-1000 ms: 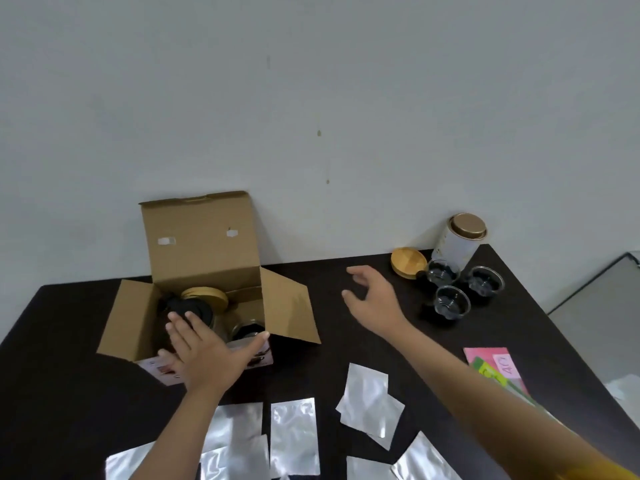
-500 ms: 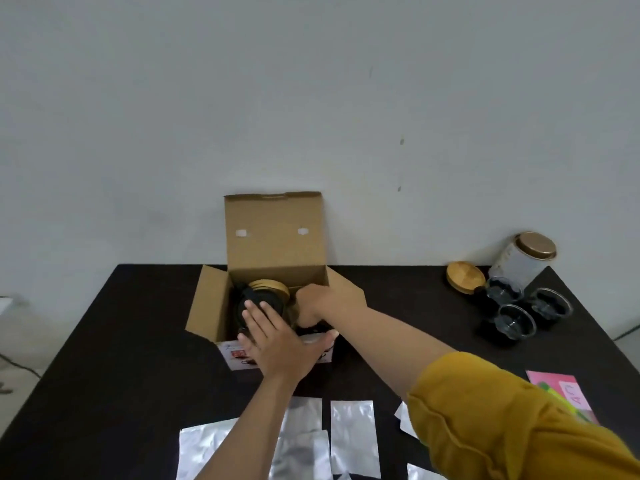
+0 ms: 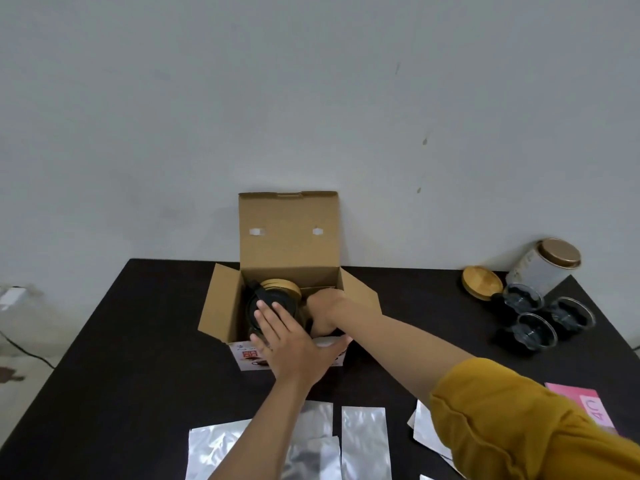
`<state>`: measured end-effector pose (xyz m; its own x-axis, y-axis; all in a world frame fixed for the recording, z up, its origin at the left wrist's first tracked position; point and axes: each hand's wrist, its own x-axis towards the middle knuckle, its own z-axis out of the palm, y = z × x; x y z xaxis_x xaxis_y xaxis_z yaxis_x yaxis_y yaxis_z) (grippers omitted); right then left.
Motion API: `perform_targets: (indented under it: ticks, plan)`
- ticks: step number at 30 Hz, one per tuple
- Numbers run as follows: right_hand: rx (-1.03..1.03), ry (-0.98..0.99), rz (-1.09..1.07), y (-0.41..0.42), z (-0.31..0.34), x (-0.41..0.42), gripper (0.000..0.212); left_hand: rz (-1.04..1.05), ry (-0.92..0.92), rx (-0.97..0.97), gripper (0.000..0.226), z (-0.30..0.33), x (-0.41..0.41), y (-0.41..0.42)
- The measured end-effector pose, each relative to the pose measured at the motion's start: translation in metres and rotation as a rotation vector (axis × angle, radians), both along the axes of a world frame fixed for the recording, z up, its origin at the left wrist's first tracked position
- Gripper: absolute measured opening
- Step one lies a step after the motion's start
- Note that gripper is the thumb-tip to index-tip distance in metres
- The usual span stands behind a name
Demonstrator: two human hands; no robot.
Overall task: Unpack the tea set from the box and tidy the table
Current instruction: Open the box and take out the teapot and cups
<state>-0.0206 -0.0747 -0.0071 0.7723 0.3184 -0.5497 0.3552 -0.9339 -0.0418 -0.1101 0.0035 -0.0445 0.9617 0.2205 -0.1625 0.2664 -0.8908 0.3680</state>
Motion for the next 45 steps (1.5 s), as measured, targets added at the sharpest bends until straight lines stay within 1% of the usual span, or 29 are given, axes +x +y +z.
perform_targets:
  ticks: [3,7,9,11,13,15,17,19,23,26,27,29,30,33,35,37,39,40,43,45]
  plan:
    - [0.086,-0.096,-0.016,-0.008,0.01,0.002,0.028,0.001,0.025,-0.015,0.16,0.0,0.002,0.001]
    - [0.228,-0.254,-0.053,-0.023,0.037,0.008,0.06,-0.015,0.044,-0.025,0.157,-0.001,0.001,0.001]
    - [0.343,-0.332,-0.108,-0.037,0.052,0.008,0.071,-0.012,0.048,-0.017,0.156,-0.001,0.0,0.001]
    - [0.484,-0.359,-0.202,-0.056,0.065,0.001,0.076,-0.01,0.048,-0.006,0.156,-0.001,0.0,0.001]
    - [0.613,-0.367,-0.316,-0.083,0.074,-0.012,0.075,-0.014,0.046,-0.01,0.156,0.0,0.0,0.001]
    - [0.682,-0.362,-0.434,-0.117,0.075,-0.03,0.077,-0.011,0.038,-0.015,0.154,0.0,0.0,0.001]
    - [0.675,-0.35,-0.562,-0.157,0.07,-0.052,0.084,-0.003,0.021,0.001,0.153,-0.001,-0.001,0.001]
    - [0.642,-0.339,-0.715,-0.203,0.059,-0.074,0.082,0.0,0.017,0.016,0.152,0.0,0.0,0.0]
    - [0.522,-0.398,-1.02,-0.296,0.04,-0.115,0.057,-0.005,0.007,0.037,0.15,-0.001,0.001,-0.001]
    - [0.496,-0.434,-1.223,-0.36,0.031,-0.14,0.032,0.002,0.014,0.07,0.152,-0.003,0.001,-0.003]
    - [0.475,-0.441,-1.277,-0.379,0.026,-0.145,0.031,0.005,0.019,0.081,0.152,-0.003,0.001,-0.004]
    - [0.413,-0.441,-1.368,-0.418,0.01,-0.149,0.039,0.009,0.031,0.097,0.151,-0.002,0.001,-0.005]
    - [0.393,-0.428,-1.4,-0.434,0.001,-0.15,0.04,0.012,0.039,0.105,0.152,-0.002,0.001,-0.006]
    - [0.349,-0.362,-1.458,-0.46,-0.013,-0.151,0.027,0.021,0.044,0.123,0.156,-0.003,0.002,-0.007]
    - [0.32,-0.36,-1.466,-0.468,-0.021,-0.148,0.023,0.017,0.041,0.134,0.156,-0.004,0.002,-0.007]
    - [0.302,-0.352,-1.47,-0.476,-0.036,-0.142,0.032,0.015,0.033,0.148,0.156,-0.005,0.001,-0.007]
    - [0.327,-0.362,-1.472,-0.484,-0.055,-0.133,0.046,0.017,0.023,0.16,0.155,-0.005,0.001,-0.007]
    - [0.34,-0.366,-1.475,-0.484,-0.058,-0.131,0.049,0.019,0.018,0.167,0.155,-0.006,0.001,-0.007]
    - [0.323,-0.361,-1.479,-0.469,-0.054,-0.13,0.044,0.028,0.005,0.172,0.156,-0.007,0.001,-0.008]
    - [0.324,-0.352,-1.505,-0.464,-0.055,-0.13,0.047,0.033,-0.001,0.165,0.157,-0.008,0.001,-0.009]
